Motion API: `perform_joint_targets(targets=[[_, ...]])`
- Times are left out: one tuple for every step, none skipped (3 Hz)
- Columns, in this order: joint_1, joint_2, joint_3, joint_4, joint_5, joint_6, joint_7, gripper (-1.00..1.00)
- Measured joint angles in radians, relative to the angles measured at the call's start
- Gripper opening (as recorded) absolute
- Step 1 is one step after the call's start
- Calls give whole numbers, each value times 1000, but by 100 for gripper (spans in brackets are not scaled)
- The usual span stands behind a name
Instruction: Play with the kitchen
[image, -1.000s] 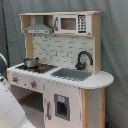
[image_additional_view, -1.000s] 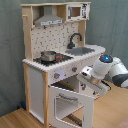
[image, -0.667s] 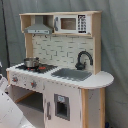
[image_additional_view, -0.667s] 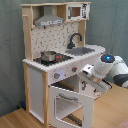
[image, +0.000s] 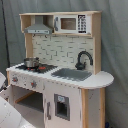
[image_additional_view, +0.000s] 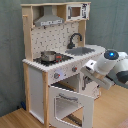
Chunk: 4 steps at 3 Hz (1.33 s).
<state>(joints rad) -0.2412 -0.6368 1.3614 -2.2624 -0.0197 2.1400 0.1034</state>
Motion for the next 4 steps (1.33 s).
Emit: perform_joint_targets(targets=[[41, -26, -35, 36, 0, -84, 0, 100], [80, -48, -71, 77, 0, -165, 0, 100], [124, -75, -113, 128, 0, -265, 1, 100], [152, -100, -146, 168, 0, -348, 1, 100]])
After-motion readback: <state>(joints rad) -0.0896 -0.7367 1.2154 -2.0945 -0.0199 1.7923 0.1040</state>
